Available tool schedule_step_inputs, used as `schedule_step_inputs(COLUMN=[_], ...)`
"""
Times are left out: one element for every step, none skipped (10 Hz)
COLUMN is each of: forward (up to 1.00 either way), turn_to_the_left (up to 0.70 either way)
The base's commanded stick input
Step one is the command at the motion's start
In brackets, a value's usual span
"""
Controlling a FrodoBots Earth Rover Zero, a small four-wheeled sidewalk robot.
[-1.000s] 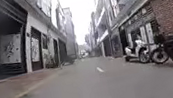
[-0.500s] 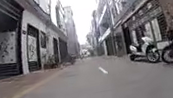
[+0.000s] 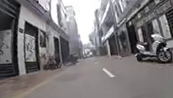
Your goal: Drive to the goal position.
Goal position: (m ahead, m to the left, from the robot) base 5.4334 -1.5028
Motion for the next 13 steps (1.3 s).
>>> schedule_step_inputs(forward=[1.00, 1.00, 1.00, 1.00, 1.00, 1.00, 1.00, 1.00, 1.00, 1.00, 1.00, 1.00, 1.00], turn_to_the_left=[0.00, 0.00, 0.00, 0.00, -0.19, -0.40, -0.40, -0.18, -0.05, 0.00, 0.00, 0.00, 0.00])
